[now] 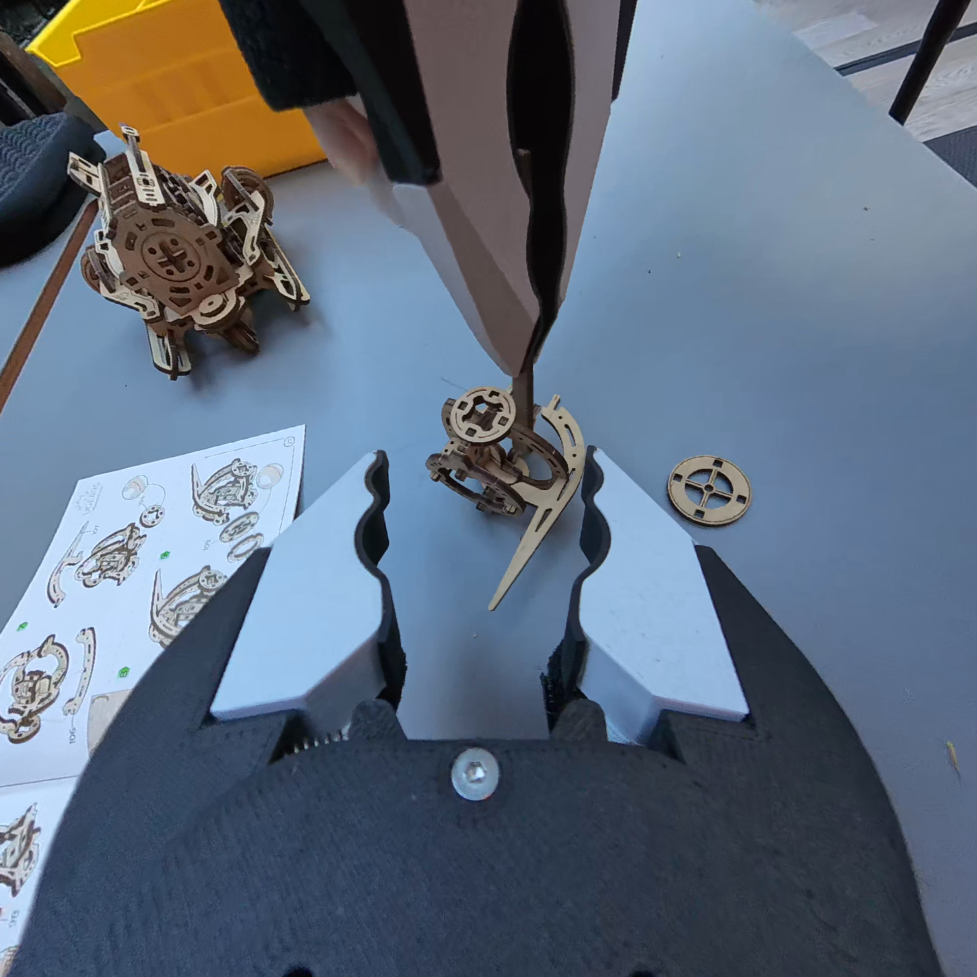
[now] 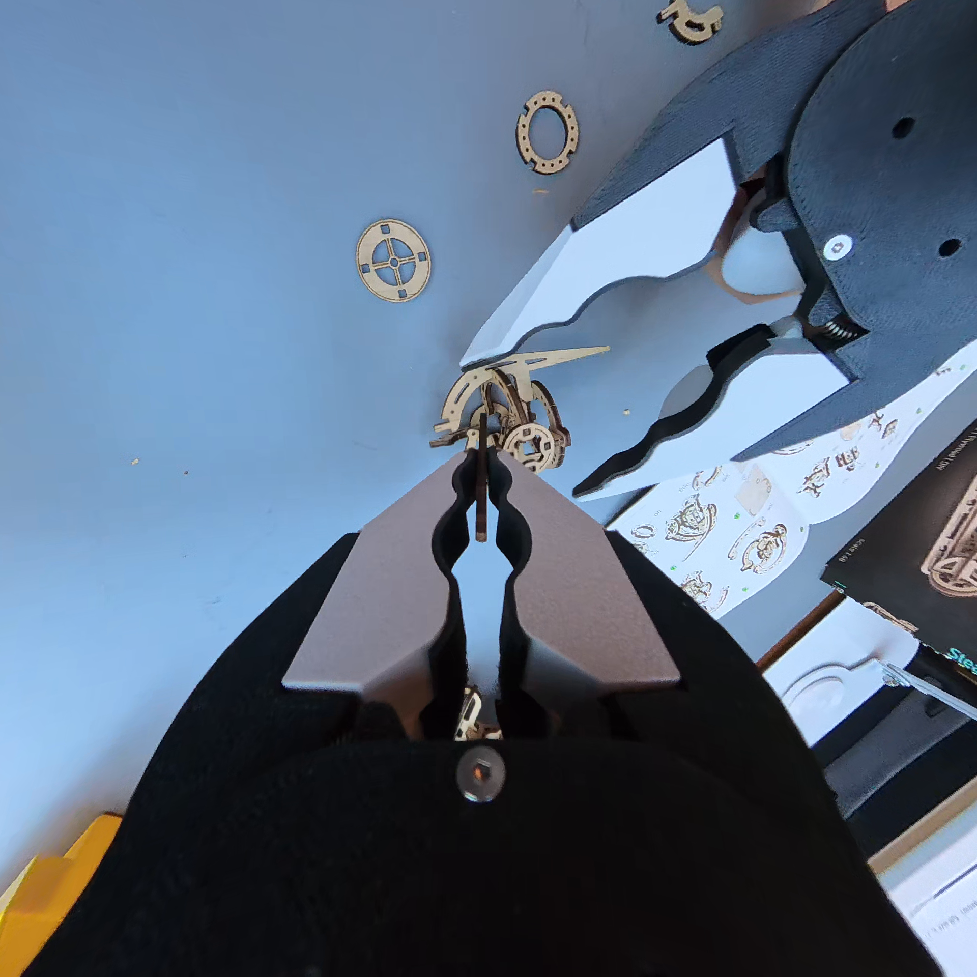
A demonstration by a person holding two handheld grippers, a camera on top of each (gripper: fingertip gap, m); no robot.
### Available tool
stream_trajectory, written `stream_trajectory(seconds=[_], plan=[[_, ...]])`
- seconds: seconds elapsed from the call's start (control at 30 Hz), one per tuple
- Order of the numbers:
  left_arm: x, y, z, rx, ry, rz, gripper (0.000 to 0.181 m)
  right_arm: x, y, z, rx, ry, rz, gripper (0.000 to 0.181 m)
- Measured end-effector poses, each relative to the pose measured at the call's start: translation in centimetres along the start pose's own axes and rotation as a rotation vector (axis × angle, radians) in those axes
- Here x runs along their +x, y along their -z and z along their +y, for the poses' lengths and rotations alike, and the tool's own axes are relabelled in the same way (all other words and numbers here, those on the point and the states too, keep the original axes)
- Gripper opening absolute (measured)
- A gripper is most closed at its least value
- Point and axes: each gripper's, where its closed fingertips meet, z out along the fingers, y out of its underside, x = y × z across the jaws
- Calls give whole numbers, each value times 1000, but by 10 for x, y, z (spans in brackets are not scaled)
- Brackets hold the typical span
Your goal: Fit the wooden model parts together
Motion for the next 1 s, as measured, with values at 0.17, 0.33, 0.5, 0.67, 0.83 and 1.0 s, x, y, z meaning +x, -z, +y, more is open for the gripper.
stream_trajectory(seconds=[0.17,0.33,0.5,0.67,0.83,1.0], plan=[[1,-2,1,1,-7,1,66,0,-4,2,-39,21,-36,0],[2,-4,3,-3,5,6,67,2,-2,3,-73,33,-60,0],[5,-3,-2,29,41,65,74,2,-2,6,-102,28,-95,0],[5,-6,-1,25,45,107,79,2,-2,5,-110,28,-100,0],[4,-11,0,5,15,112,73,0,-2,4,-108,16,-98,0],[6,-13,2,-5,-8,112,65,-1,-3,4,-115,15,-104,0]])
